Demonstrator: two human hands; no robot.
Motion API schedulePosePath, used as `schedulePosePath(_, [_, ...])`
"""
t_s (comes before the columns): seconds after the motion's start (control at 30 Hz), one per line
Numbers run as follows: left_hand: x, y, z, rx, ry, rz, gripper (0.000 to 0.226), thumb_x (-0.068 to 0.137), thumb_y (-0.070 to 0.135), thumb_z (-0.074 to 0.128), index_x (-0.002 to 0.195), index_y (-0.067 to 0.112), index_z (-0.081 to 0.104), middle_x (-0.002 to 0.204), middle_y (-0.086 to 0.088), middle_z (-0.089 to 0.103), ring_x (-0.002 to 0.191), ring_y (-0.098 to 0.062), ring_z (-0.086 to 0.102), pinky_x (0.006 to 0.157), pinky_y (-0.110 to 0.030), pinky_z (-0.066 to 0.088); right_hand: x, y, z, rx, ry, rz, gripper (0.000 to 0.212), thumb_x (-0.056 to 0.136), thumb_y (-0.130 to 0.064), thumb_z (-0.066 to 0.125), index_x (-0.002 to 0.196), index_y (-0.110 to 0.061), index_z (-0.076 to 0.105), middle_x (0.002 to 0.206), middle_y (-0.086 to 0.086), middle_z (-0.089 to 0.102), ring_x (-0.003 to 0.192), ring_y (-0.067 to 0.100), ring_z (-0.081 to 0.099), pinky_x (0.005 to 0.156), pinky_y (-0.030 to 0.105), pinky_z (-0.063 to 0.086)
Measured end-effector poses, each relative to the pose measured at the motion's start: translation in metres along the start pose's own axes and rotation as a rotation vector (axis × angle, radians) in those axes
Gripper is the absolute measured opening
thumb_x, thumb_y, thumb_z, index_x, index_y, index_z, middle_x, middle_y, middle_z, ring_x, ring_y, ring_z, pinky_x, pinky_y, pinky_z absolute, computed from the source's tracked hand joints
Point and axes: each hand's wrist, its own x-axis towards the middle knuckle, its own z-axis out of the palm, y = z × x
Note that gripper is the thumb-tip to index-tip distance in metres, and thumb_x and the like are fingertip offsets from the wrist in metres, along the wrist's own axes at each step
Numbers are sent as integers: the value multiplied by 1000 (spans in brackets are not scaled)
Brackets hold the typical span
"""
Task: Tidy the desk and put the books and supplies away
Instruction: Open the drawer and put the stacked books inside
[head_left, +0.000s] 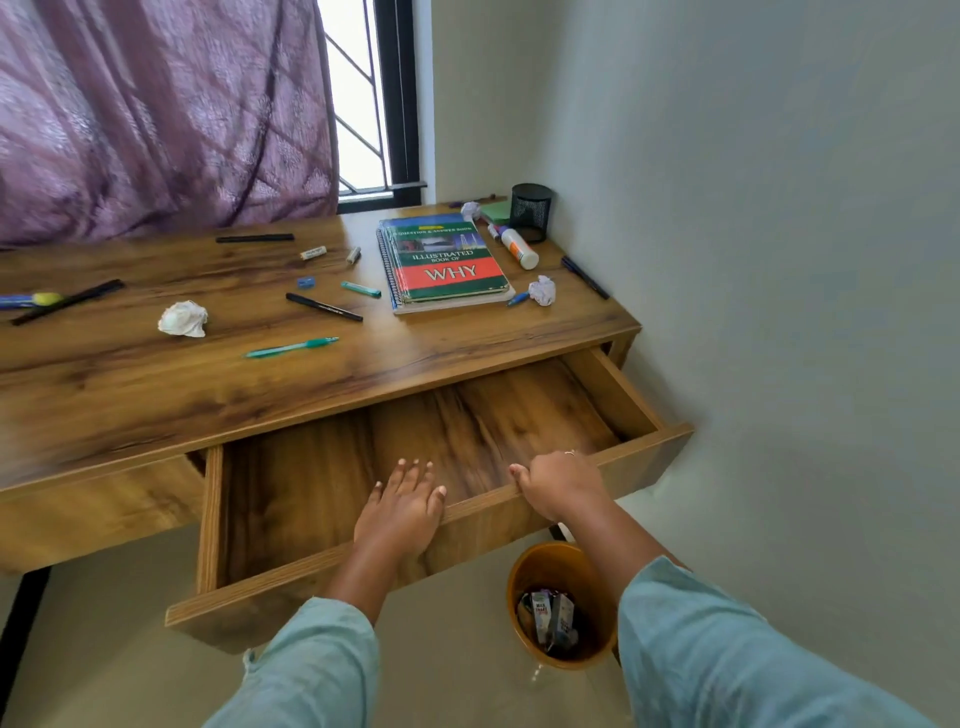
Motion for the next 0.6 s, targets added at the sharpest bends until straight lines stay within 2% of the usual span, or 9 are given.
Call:
schedulePosePath(0.07, [-11,5,5,-21,-54,-34,54,103,41,11,153,21,4,161,2,-3,146,-13,-11,119,-37,-2,-11,6,0,0,-35,-20,58,101,-48,22,96,-9,65,97,11,66,91,25,60,78,37,49])
schedulePosePath(0.37, [-64,31,29,-77,-181,-142,53,104,37,13,153,16,11,161,-3,3,147,-18,-7,118,-39,2,-65,33,12,-27,-98,-103,53,100,-47,25,87,-11,62,79,3,60,68,17,55,59,30,41])
schedulePosePath(0.47, [-76,37,37,-82,-193,-171,53,104,37,13,152,15,13,160,-4,5,147,-18,-5,118,-39,3,-78,40,16,-7,-108,-117,52,100,-47,27,85,-12,61,76,2,60,65,16,55,57,28,42])
schedulePosePath(0.6, [-90,48,35,-78,-158,-213,53,104,36,13,151,13,18,160,-8,8,148,-21,-1,118,-39,6,-86,47,15,48,-136,-140,49,101,-45,28,94,-10,62,86,5,63,75,18,58,63,30,44])
